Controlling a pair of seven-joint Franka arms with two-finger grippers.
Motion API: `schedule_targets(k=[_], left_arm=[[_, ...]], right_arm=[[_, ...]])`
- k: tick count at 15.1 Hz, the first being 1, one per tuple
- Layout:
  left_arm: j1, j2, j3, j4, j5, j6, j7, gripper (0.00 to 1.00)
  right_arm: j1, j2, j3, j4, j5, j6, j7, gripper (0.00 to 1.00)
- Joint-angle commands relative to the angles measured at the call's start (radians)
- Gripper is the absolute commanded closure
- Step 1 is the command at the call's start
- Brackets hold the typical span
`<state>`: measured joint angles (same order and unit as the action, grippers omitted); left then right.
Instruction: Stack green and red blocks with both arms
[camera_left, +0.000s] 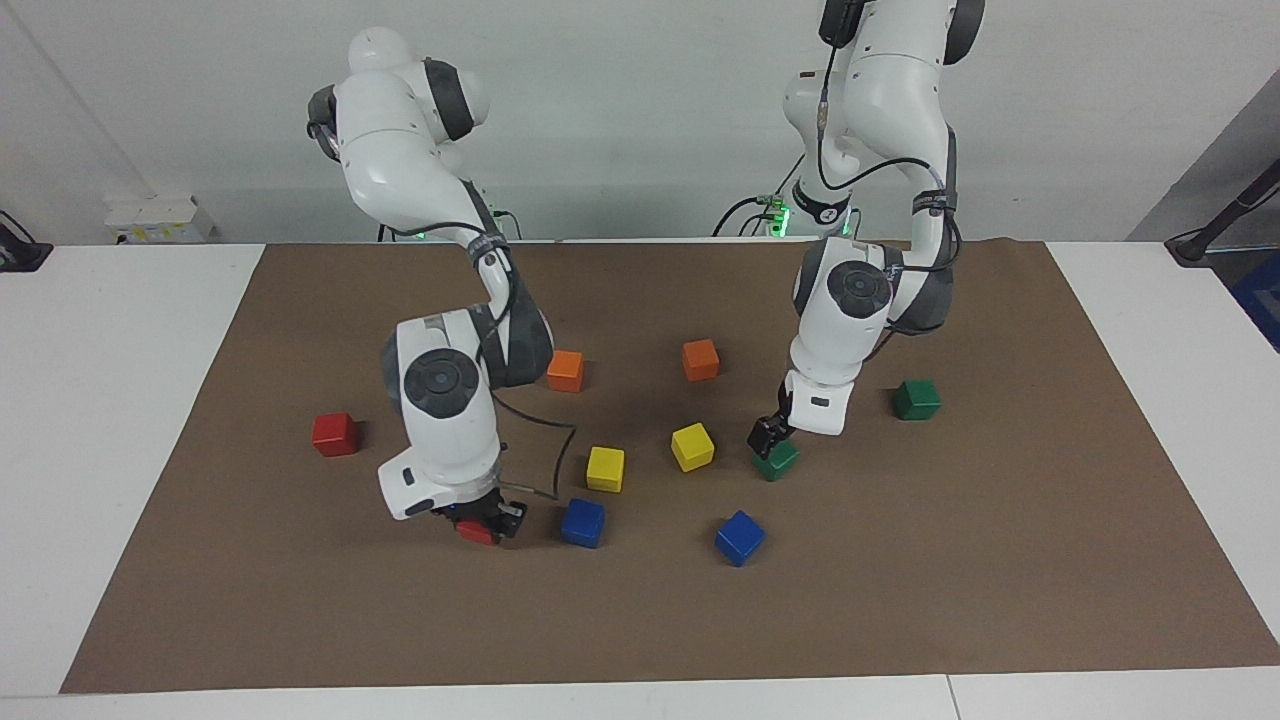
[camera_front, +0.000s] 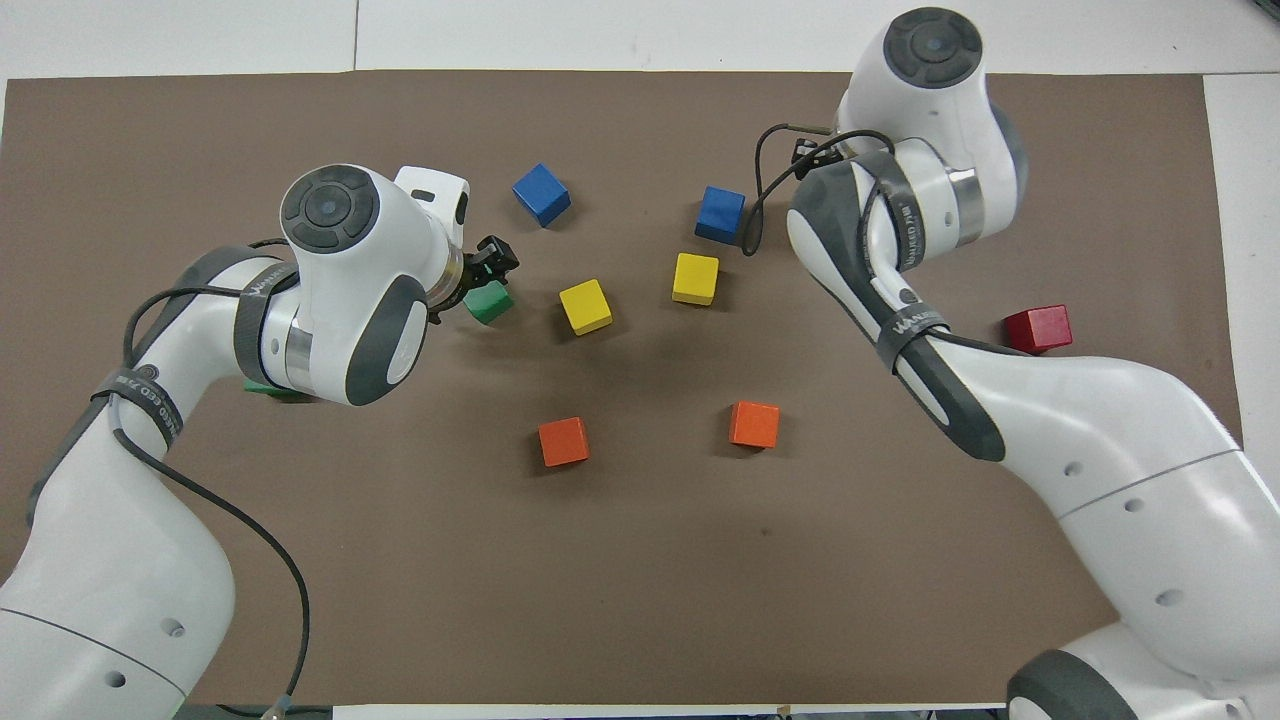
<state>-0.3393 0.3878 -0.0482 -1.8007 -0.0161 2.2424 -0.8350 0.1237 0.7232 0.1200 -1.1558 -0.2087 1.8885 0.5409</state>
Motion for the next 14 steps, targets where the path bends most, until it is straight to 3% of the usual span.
schedule_targets(k=[1,4,7,10,13,14], left_arm=[[-0.006,0.02,0.011,0.02,0.021,0.019,-0.035,0.0],[-0.004,0.023,0.011,0.018,0.019,0.029,-0.059,0.0],[-0.01,0.042,0.011,0.02,0.021,0.068,-0.105,0.0],[-0.01,0.048,0.011,0.018,0.021,0.078,-0.108,0.0],[-0.015,0.059,0.011,0.018,0.021,0.097,-0.139,0.0],[-0.018,0.062,0.011,0.014,0.022,0.108,-0.142,0.05]], right_arm=[[-0.099,-0.267,0.012,-0.289,0.005,-0.022,-0.215,1.0],[-0.195,-0.453,0.013,-0.56,0.008,0.102,-0.411,1.0],[-0.298,-0.557,0.012,-0.767,0.089,0.257,-0.621,1.0],[-0.366,-0.603,0.012,-0.932,0.1,0.435,-0.736,1.0],[-0.38,-0.613,0.012,-0.982,0.1,0.501,-0.737,1.0],[-0.381,-0.61,0.012,-0.99,0.1,0.518,-0.736,1.0]])
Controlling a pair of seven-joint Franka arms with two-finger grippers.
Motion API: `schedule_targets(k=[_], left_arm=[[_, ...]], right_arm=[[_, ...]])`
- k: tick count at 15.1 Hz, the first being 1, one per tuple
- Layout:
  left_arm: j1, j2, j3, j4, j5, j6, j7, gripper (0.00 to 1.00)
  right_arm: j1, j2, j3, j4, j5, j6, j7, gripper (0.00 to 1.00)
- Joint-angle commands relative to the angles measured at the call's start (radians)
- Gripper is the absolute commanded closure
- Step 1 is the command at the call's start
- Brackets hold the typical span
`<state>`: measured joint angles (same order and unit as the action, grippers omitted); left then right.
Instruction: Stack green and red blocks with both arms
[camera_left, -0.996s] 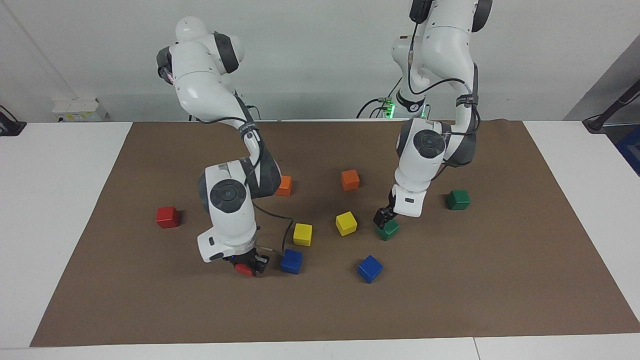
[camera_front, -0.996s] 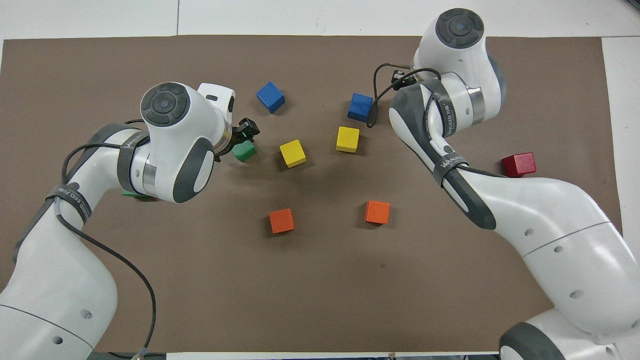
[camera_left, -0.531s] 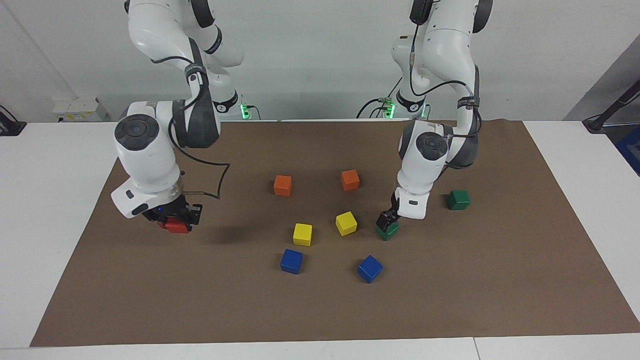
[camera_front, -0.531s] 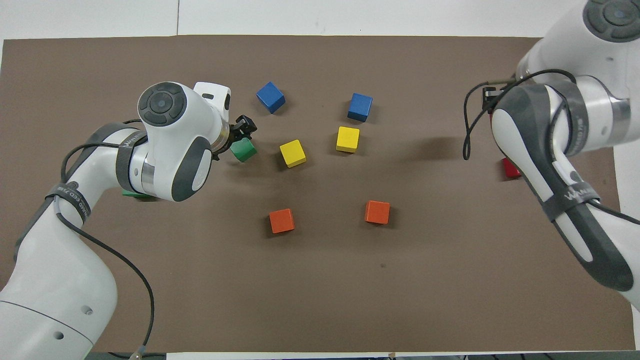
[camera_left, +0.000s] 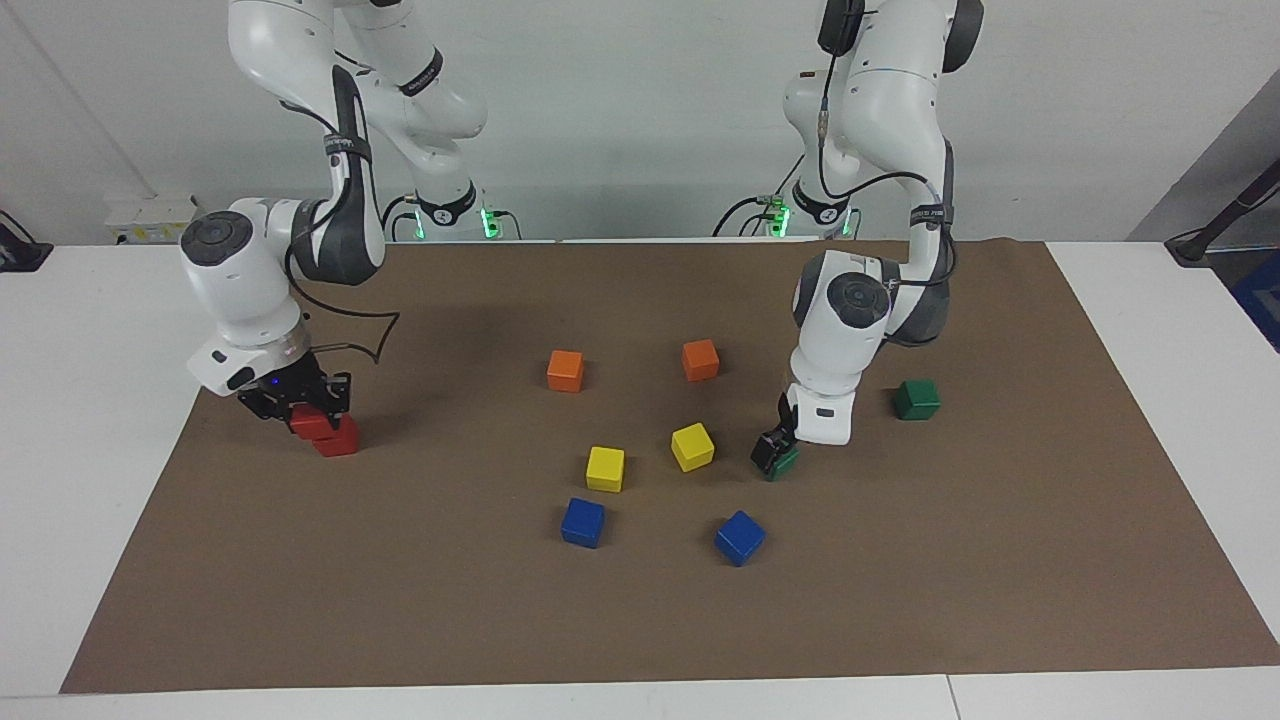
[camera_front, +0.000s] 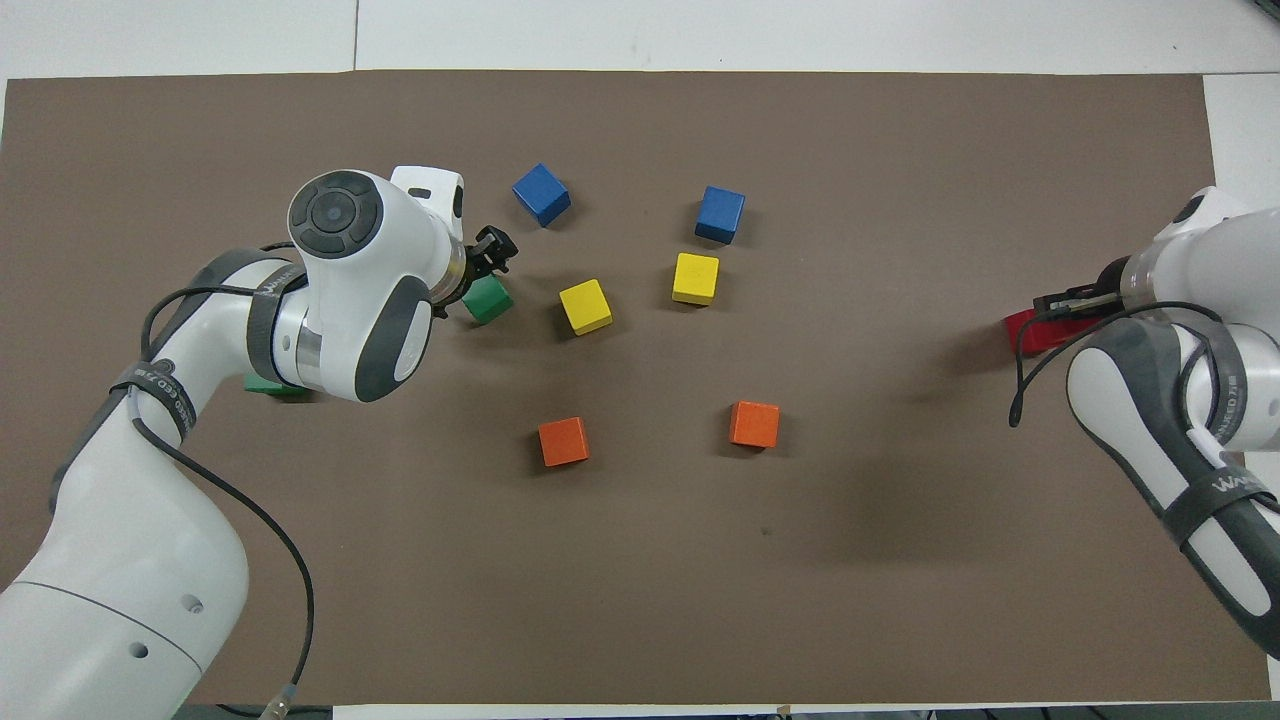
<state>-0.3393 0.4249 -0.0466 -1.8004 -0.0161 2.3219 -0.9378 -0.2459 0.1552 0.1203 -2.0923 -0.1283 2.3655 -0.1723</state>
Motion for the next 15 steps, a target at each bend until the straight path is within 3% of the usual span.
schedule_targets(k=[1,2,3,6,9,12,14,15], left_arm=[[-0.023,0.026,0.01,0.007,0.022,0.031,-0.041,0.36],[-0.023,0.025,0.01,0.003,0.024,0.031,-0.041,0.94],[-0.023,0.025,0.01,-0.001,0.024,0.021,-0.042,1.0],[-0.009,0.005,0.02,0.004,0.045,-0.066,-0.004,1.0],[0.084,-0.093,0.017,-0.008,0.058,-0.212,0.251,1.0],[0.155,-0.129,0.02,-0.008,0.058,-0.308,0.521,1.0],[0.187,-0.135,0.02,-0.008,0.061,-0.32,0.621,1.0],[0.194,-0.136,0.02,-0.008,0.065,-0.322,0.645,1.0]], right_arm=[[-0.012,-0.039,0.012,-0.061,0.019,0.053,-0.018,1.0],[-0.013,-0.039,0.01,-0.067,0.019,0.064,-0.019,1.0],[-0.016,-0.037,0.01,-0.069,0.019,0.07,-0.021,1.0],[-0.021,-0.036,0.012,-0.098,0.019,0.127,-0.016,1.0],[-0.023,-0.036,0.012,-0.103,0.019,0.136,-0.013,1.0],[-0.029,-0.036,0.012,-0.103,0.035,0.136,-0.009,0.99],[-0.029,-0.036,0.012,-0.103,0.041,0.136,-0.009,0.06],[-0.029,-0.036,0.012,-0.101,0.041,0.136,-0.009,0.0]])
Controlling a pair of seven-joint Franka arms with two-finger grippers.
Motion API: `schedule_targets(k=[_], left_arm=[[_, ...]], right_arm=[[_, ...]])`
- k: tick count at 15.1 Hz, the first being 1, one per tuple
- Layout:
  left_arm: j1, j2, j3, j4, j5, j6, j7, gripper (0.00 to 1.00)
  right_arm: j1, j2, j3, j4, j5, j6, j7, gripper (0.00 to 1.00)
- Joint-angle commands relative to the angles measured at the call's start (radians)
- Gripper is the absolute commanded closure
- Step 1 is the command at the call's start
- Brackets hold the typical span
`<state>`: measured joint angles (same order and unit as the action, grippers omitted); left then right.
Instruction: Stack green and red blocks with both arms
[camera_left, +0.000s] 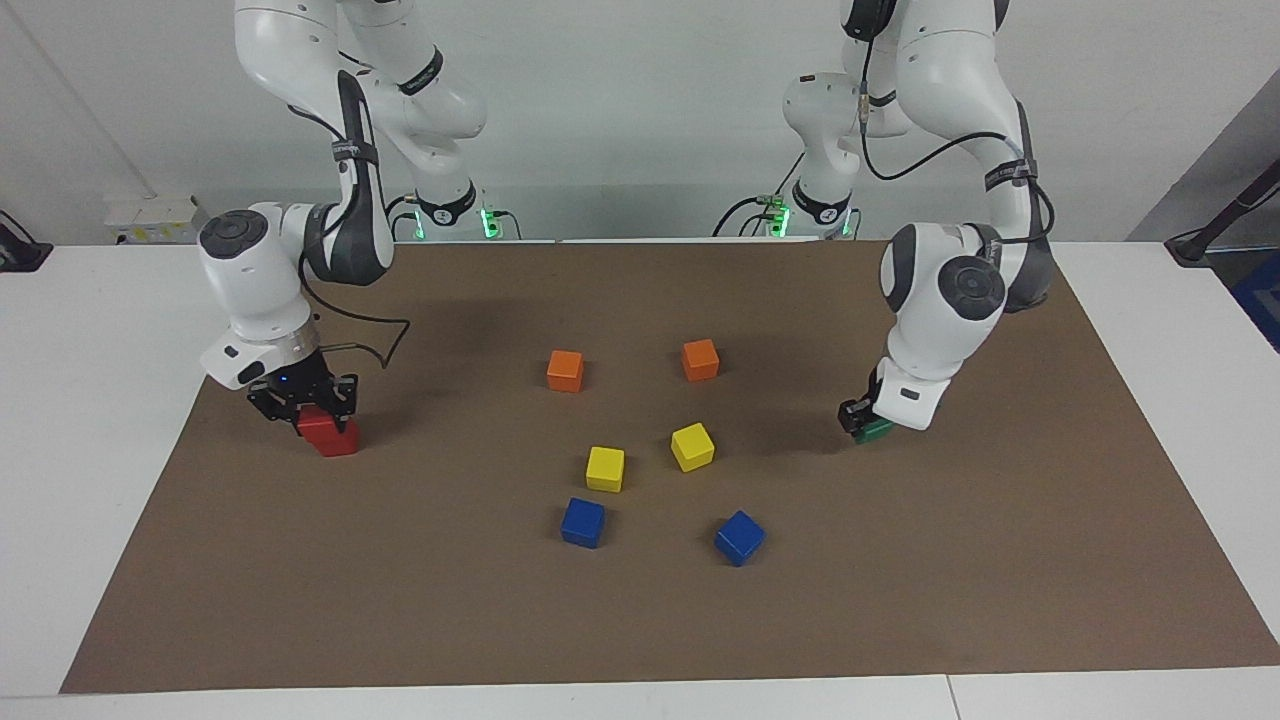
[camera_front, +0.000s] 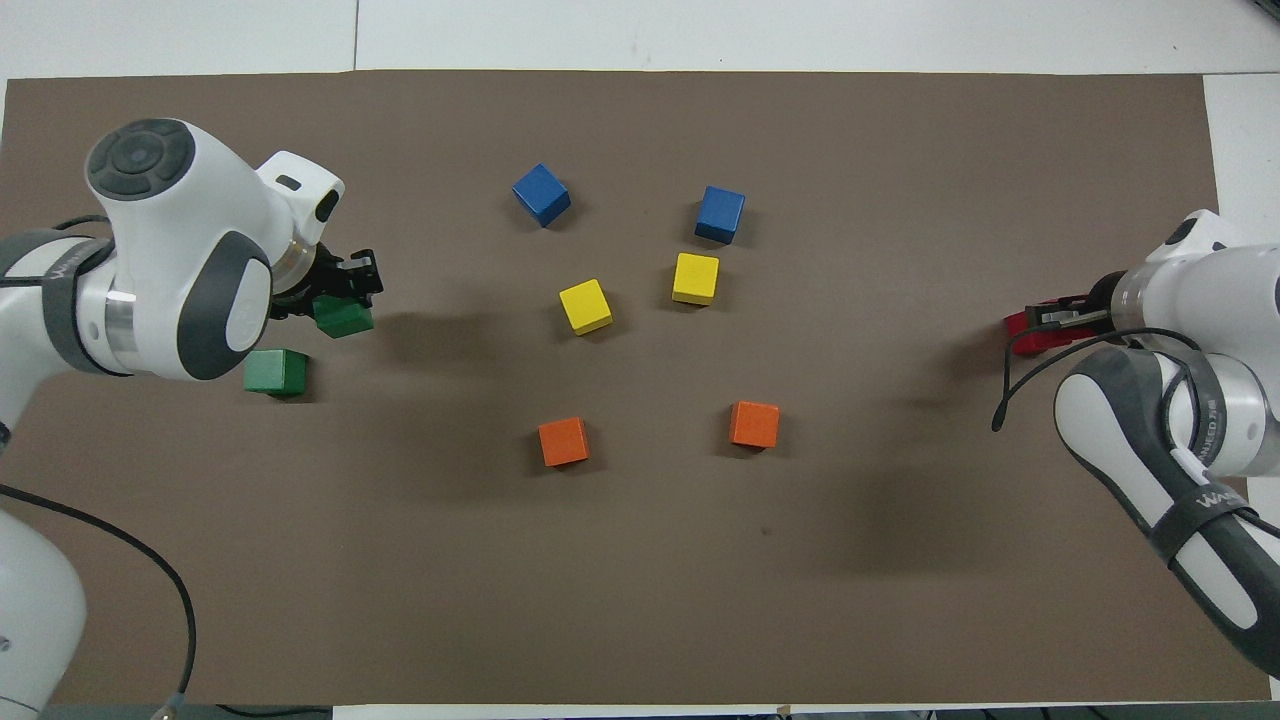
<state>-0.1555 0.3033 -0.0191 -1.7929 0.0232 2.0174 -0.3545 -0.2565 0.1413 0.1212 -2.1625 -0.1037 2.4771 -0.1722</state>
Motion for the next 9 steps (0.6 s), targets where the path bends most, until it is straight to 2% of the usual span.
schedule_targets(k=[1,4,7,9], left_arm=[[0.019,-0.013,-0.007,-0.016,0.029,-0.017,0.098,1.0],[0.059,-0.015,-0.007,-0.014,0.063,-0.046,0.257,1.0],[0.086,-0.024,-0.007,-0.013,0.063,-0.072,0.318,1.0],[0.114,-0.032,-0.007,-0.005,0.063,-0.091,0.371,1.0]], right_arm=[[-0.018,-0.022,0.011,-0.031,0.016,0.023,-0.009,0.0],[-0.018,-0.022,0.009,-0.031,0.015,0.022,-0.01,0.0],[-0.015,-0.025,0.009,-0.004,0.015,-0.006,-0.015,0.0],[0.0,-0.031,0.012,0.093,0.015,-0.166,-0.007,0.0]])
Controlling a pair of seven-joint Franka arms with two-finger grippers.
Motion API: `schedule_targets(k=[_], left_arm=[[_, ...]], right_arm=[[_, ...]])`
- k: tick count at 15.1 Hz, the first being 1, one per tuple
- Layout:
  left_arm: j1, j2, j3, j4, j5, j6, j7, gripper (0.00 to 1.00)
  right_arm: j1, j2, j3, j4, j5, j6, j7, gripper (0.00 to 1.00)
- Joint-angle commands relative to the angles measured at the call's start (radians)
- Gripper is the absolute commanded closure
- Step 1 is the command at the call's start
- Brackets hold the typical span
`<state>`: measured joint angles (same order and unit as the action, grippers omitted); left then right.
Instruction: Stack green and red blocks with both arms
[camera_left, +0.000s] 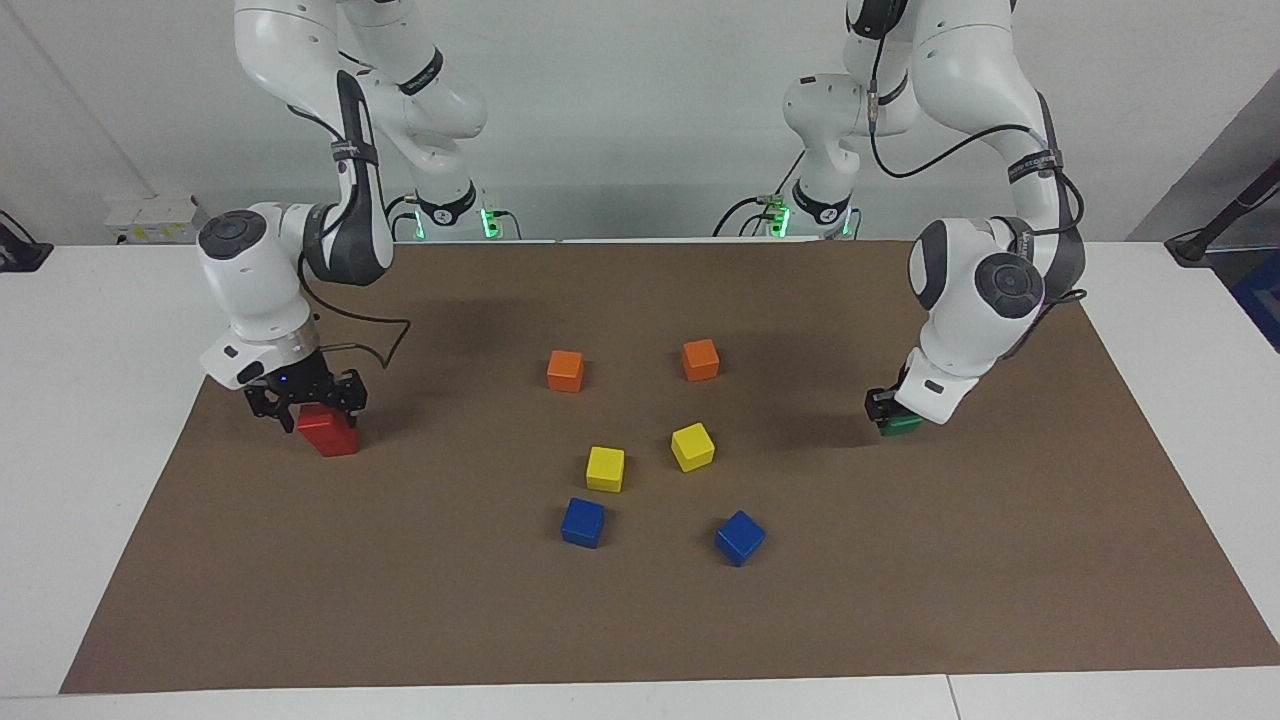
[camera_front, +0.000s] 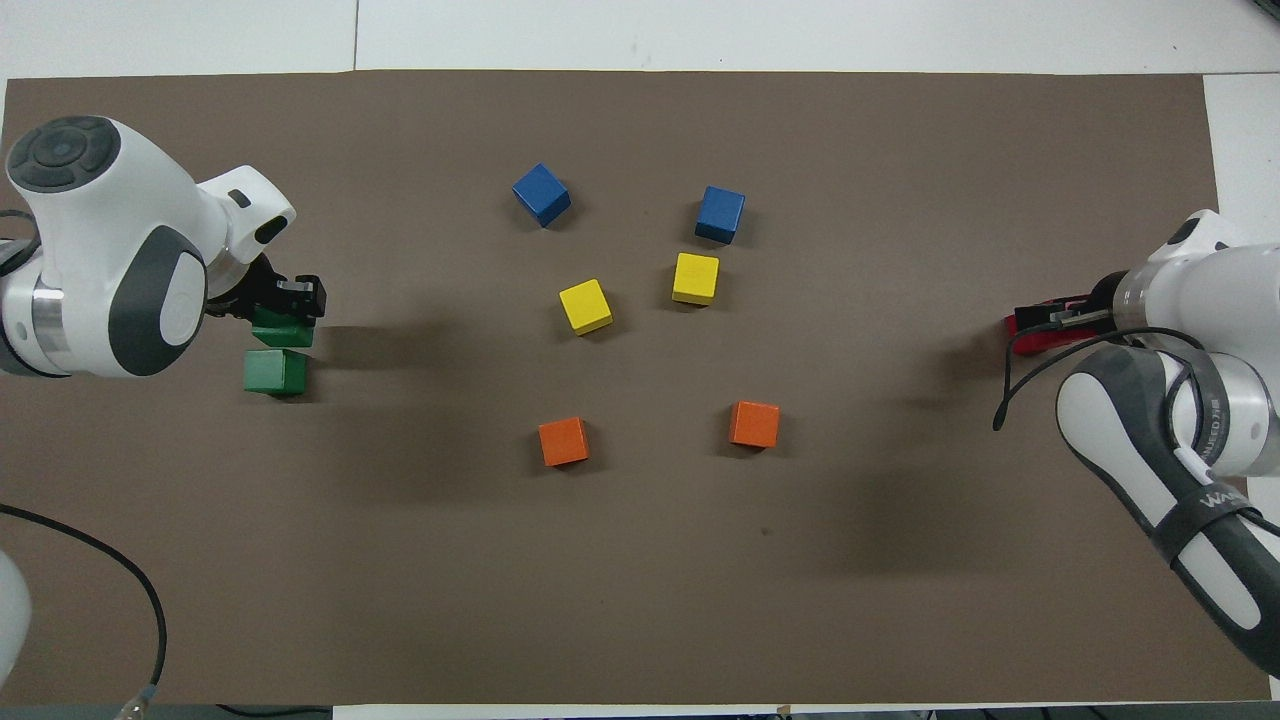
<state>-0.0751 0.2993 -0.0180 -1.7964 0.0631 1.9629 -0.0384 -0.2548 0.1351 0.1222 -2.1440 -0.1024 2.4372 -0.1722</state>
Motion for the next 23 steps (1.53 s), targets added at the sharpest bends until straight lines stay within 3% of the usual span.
schedule_targets(k=[1,4,7,11,12,23], left_arm=[[0.046,-0.029,-0.008,-0.001,0.023,-0.036,0.087,1.0],[0.052,-0.038,-0.008,-0.024,0.023,-0.028,0.22,1.0],[0.1,-0.069,-0.011,-0.092,0.003,-0.027,0.327,1.0],[0.107,-0.072,-0.01,-0.098,-0.055,-0.032,0.331,1.0],[0.136,-0.104,-0.008,-0.153,-0.121,-0.035,0.319,1.0],[0.118,-0.109,-0.01,-0.166,-0.125,-0.01,0.244,1.0]], right_arm=[[0.011,-0.028,0.016,0.137,0.013,-0.218,0.012,0.0],[0.066,-0.051,0.022,0.304,0.015,-0.482,0.063,0.0],[0.098,-0.075,0.028,0.427,0.016,-0.651,0.063,0.0],[0.115,-0.113,0.028,0.475,0.092,-0.73,0.063,0.0],[0.337,-0.159,-0.21,0.486,0.101,-0.832,0.06,0.0],[0.331,-0.163,-0.214,0.51,0.086,-0.943,0.062,0.0]])
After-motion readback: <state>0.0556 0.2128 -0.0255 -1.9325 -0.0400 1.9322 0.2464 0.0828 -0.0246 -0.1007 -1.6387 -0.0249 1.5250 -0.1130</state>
